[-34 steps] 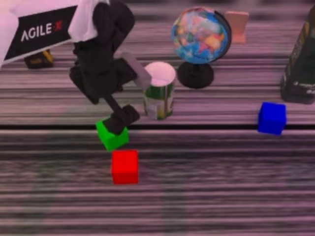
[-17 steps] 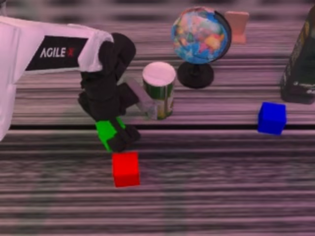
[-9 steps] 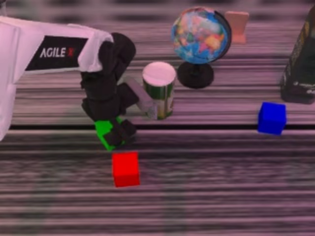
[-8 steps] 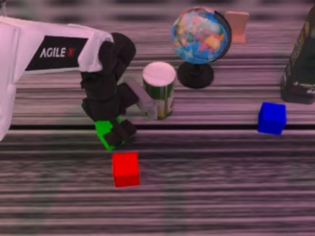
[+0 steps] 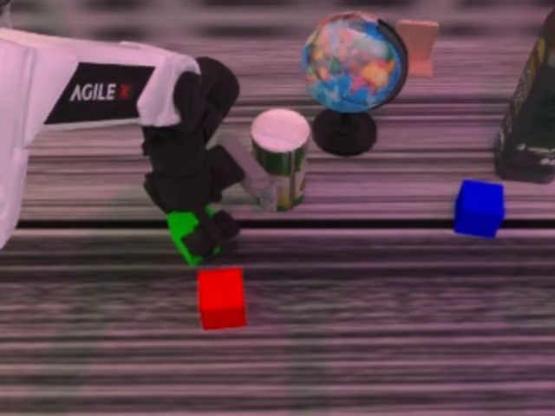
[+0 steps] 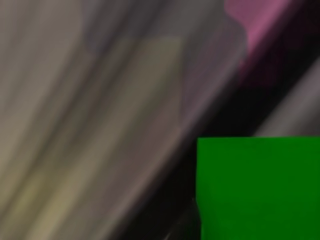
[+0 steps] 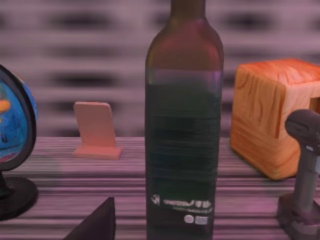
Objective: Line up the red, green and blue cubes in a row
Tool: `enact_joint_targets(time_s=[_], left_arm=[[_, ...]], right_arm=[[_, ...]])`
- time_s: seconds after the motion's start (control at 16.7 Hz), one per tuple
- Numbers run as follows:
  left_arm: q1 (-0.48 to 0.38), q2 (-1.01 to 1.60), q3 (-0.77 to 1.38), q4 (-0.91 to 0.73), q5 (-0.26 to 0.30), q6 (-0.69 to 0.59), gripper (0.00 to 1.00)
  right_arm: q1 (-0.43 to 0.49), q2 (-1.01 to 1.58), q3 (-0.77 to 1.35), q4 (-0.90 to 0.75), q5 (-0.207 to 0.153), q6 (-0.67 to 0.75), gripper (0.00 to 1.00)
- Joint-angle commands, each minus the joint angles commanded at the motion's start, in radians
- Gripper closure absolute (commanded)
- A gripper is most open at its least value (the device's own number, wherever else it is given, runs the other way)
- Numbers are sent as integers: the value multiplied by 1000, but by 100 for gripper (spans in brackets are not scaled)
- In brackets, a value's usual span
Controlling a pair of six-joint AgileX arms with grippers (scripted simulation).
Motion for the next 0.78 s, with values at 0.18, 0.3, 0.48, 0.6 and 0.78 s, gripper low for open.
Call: enact_joint_targets(time_s=[0.18,0.3,0.48,0.6,0.78], left_arm=[[4,-25,48,-73,0,2,100],[10,-54,91,-160,0,1,100],[18,-90,136,-227,-1,-2,100],[18,-91,137,-229,-1,-2,100],[10,-88,136,-228,-1,2,100]], right_arm=[[0,0,0,0,0,0,0],[0,0,0,0,0,0,0],[0,0,0,0,0,0,0],[0,0,0,0,0,0,0],[0,0,0,0,0,0,0]])
